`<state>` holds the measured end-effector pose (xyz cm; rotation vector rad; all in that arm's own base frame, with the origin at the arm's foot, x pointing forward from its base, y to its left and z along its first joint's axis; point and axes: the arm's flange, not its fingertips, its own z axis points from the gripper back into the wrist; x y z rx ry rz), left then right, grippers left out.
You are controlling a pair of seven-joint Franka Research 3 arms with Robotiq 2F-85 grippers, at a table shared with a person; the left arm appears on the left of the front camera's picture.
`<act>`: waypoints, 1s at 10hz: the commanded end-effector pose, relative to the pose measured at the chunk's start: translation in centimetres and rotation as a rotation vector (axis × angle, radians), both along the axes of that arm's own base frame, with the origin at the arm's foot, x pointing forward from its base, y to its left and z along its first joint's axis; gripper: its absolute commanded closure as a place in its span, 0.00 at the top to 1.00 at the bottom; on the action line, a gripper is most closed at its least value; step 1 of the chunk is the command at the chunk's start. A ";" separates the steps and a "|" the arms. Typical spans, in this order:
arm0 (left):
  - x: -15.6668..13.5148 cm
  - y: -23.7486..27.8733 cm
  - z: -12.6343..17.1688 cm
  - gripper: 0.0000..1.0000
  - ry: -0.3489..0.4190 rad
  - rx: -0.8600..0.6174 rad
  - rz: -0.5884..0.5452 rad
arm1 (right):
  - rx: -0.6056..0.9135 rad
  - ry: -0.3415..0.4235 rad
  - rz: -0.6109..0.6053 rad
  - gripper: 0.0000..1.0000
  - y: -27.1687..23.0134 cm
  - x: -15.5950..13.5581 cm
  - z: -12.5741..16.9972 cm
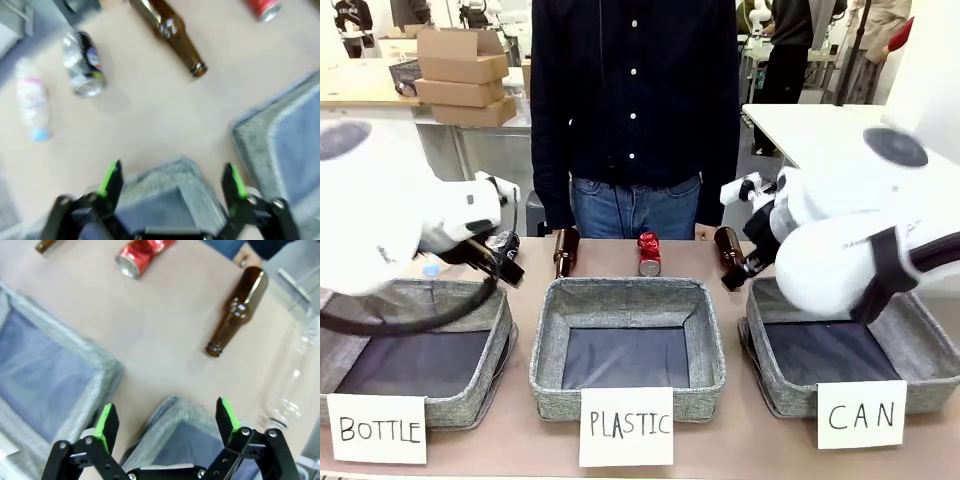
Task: Sort the can waste into the basket.
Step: Pick up the can waste from the table and place it in the right Fabric basket.
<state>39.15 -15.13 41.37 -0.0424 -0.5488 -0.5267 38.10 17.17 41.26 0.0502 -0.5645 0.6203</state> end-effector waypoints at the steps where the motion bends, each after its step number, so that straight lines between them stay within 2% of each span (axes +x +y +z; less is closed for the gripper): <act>1: -7.9 0.0 7.7 1.00 -0.004 -0.034 0.083 | 0.010 0.023 -0.070 1.00 -0.9 -5.7 6.9; 2: -10.6 0.7 8.0 1.00 -0.073 -0.024 -0.028 | 0.077 0.032 -0.053 1.00 -2.1 -7.2 7.4; 3: -12.0 0.8 7.2 1.00 -0.086 -0.024 -0.084 | 0.134 0.017 -0.035 1.00 -3.0 -8.2 6.7; 4: -11.7 0.3 6.1 1.00 -0.083 0.032 -0.079 | 0.032 0.010 -0.043 1.00 -0.7 -4.0 6.8; 5: -7.6 -1.1 10.9 1.00 -0.068 -0.013 -0.007 | 0.032 0.010 -0.043 1.00 -0.7 -4.0 6.8; 6: -9.1 -1.7 12.1 1.00 -0.083 -0.002 -0.042 | 0.070 0.007 -0.049 1.00 -1.3 -6.0 9.4; 7: -8.4 -1.2 12.4 1.00 -0.007 -0.134 -0.142 | 0.294 0.040 -0.029 1.00 -2.4 -6.3 9.9; 8: -8.2 1.2 13.0 1.00 0.104 -0.428 -0.293 | 0.602 0.157 -0.082 1.00 -4.7 -7.0 10.7; 9: -7.7 4.7 12.7 1.00 0.221 -0.697 -0.393 | 0.865 0.330 -0.070 1.00 -7.5 -8.0 11.2; 10: -7.0 7.1 11.4 1.00 0.278 -0.887 -0.344 | 1.096 0.454 0.000 1.00 -11.0 -8.7 11.2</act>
